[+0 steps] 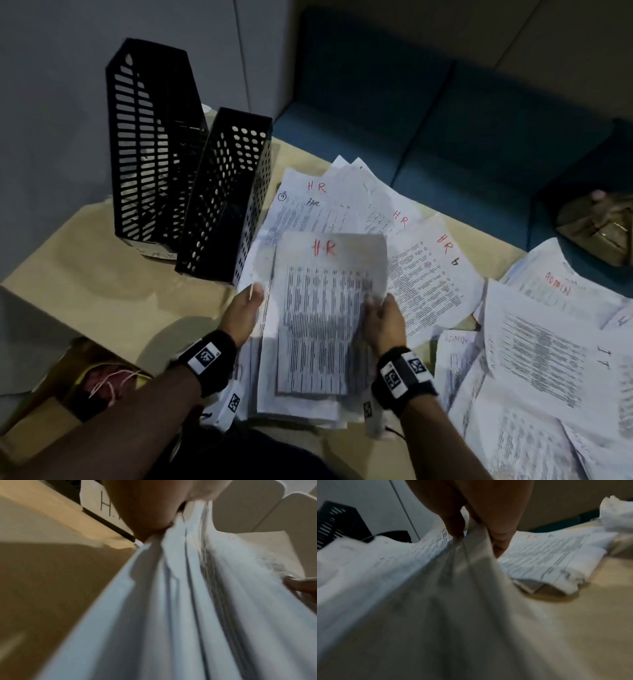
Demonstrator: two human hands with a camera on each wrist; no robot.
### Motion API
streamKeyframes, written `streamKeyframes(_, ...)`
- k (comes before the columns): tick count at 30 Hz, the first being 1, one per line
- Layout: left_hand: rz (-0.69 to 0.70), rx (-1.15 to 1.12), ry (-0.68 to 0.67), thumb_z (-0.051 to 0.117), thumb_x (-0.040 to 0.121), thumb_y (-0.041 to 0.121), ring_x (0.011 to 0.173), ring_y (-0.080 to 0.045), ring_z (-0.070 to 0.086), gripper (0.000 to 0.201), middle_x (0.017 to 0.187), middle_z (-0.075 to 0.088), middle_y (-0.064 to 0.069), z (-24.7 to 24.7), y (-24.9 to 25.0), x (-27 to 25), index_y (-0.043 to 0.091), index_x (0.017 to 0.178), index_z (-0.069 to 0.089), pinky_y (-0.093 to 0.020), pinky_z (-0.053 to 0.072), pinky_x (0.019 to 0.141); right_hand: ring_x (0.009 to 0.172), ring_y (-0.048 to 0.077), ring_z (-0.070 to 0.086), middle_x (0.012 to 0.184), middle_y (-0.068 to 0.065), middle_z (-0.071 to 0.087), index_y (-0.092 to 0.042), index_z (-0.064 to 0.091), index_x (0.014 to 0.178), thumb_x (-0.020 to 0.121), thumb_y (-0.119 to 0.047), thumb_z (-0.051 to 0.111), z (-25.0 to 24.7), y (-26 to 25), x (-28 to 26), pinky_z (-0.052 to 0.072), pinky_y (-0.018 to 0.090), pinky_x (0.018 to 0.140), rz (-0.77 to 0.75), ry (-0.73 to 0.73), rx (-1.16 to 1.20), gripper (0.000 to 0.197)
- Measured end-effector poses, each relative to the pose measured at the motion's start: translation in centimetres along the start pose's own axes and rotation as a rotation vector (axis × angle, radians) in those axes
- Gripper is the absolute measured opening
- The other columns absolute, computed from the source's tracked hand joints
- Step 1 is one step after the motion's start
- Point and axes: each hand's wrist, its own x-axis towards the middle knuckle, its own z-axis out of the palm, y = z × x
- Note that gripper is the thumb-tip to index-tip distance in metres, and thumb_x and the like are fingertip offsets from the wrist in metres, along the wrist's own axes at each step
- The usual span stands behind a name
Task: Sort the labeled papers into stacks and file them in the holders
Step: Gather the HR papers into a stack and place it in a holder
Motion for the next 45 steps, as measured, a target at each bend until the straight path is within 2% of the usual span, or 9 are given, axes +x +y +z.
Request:
streamKeyframes(5, 0.019, 0.179, -0.066, 0.069, 0.086, 0.035, 0.127, -0.019, 0.048, 0.070, 0.140, 0.049, 0.001, -0.1, -0.2, 0.3, 0.008, 0.143, 0.039, -0.033, 0.035, 0.108, 0.095, 0.027, 0.065, 0.107, 0.010, 0.062, -0.011, 0.055, 0.108, 0.078, -0.036, 0.067, 3.3, 1.9, 0.2, 0.061, 0.042, 0.073, 0.032, -0.152, -0.114, 0.040)
streamKeyframes(10, 0.026, 0.087, -0.154, 0.072, 0.084, 0.022, 0.111, -0.019, 0.062, 0.050, 0.119, 0.067, -0.002, -0.5, -0.2, -0.1, 0.011, 0.129, 0.053, -0.042, 0.045, 0.103, 0.143, 0.023, 0.022, 0.157, 0.004, 0.017, -0.023, 0.008, 0.151, 0.087, -0.027, 0.066, 0.0, -2.5, 0.0, 0.022, 0.039, 0.116, -0.098, 0.015, 0.141, 0.086)
streamKeyframes(14, 0.030, 0.111, -0.219, 0.076, 0.068, 0.035, 0.116, -0.019, 0.059, 0.072, 0.122, 0.065, 0.002, -0.8, 0.3, -0.2, 0.017, 0.133, 0.050, -0.040, 0.045, 0.102, 0.137, 0.026, 0.033, 0.149, 0.011, 0.031, -0.026, 0.020, 0.148, 0.090, -0.020, 0.061, -0.5, -3.8, 1.8, 0.030, 0.034, 0.109, -0.169, -0.060, 0.033, 0.071)
streamKeyframes(17, 0.121, 0.144, -0.263, 0.063, 0.084, 0.005, 0.119, -0.016, 0.049, 0.075, 0.134, 0.047, 0.005, -0.7, 2.2, -0.3, 0.033, 0.144, 0.030, -0.020, 0.044, 0.091, 0.121, 0.029, 0.046, 0.135, 0.014, 0.041, -0.025, 0.035, 0.141, 0.089, -0.009, 0.056, 0.3, -3.4, 2.1, 0.040, 0.030, 0.095, -0.181, -0.100, -0.029, 0.058)
streamKeyframes(23, 0.311, 0.252, -0.354, 0.045, 0.084, -0.013, 0.055, -0.020, 0.053, 0.078, 0.136, 0.047, 0.001, -1.1, 3.6, 1.1, 0.054, 0.126, 0.041, -0.032, 0.048, 0.050, 0.116, 0.026, 0.045, 0.130, 0.013, 0.039, -0.019, 0.033, 0.146, 0.091, -0.018, 0.059, 1.3, -3.2, 1.4, 0.033, 0.022, 0.090, -0.241, -0.167, -0.140, 0.061)
streamKeyframes(27, 0.344, 0.201, -0.258, 0.054, 0.083, -0.010, 0.083, -0.019, 0.061, 0.066, 0.122, 0.051, -0.006, -0.8, 3.8, 1.1, 0.052, 0.106, 0.047, -0.027, 0.055, 0.062, 0.123, 0.027, 0.044, 0.133, 0.010, 0.039, -0.014, 0.046, 0.137, 0.095, -0.026, 0.054, 0.6, -3.5, 1.8, 0.040, 0.033, 0.104, -0.200, -0.228, -0.215, 0.045)
streamKeyframes(33, 0.210, 0.154, -0.201, 0.070, 0.086, 0.014, 0.119, -0.012, 0.049, 0.070, 0.133, 0.048, 0.007, -0.5, 1.6, 1.3, 0.045, 0.137, 0.035, -0.035, 0.041, 0.104, 0.122, 0.026, 0.049, 0.138, 0.005, 0.047, -0.019, 0.059, 0.125, 0.097, -0.042, 0.044, -1.2, -1.4, 3.8, 0.039, 0.043, 0.105, -0.072, -0.179, -0.128, 0.039)
streamKeyframes(39, 0.112, 0.366, -0.223, 0.063, 0.090, 0.015, 0.095, -0.017, 0.068, 0.046, 0.110, 0.069, -0.002, -1.7, -0.8, 1.7, 0.020, 0.133, 0.051, -0.042, 0.055, 0.087, 0.137, 0.034, 0.029, 0.152, 0.011, 0.025, -0.020, 0.034, 0.141, 0.084, -0.024, 0.063, -4.1, 3.1, 6.7, 0.024, 0.053, 0.112, 0.430, 0.146, -0.386, 0.064)
streamKeyframes(45, 0.092, 0.518, -0.227, 0.055, 0.093, 0.017, 0.095, -0.014, 0.062, 0.047, 0.118, 0.066, -0.001, -1.2, -1.3, 1.5, 0.021, 0.139, 0.046, -0.022, 0.043, 0.075, 0.135, 0.031, 0.034, 0.149, 0.007, 0.036, -0.017, 0.037, 0.139, 0.086, -0.043, 0.056, -2.2, 4.3, 6.4, 0.037, 0.049, 0.107, 0.140, 0.014, -0.502, 0.062)
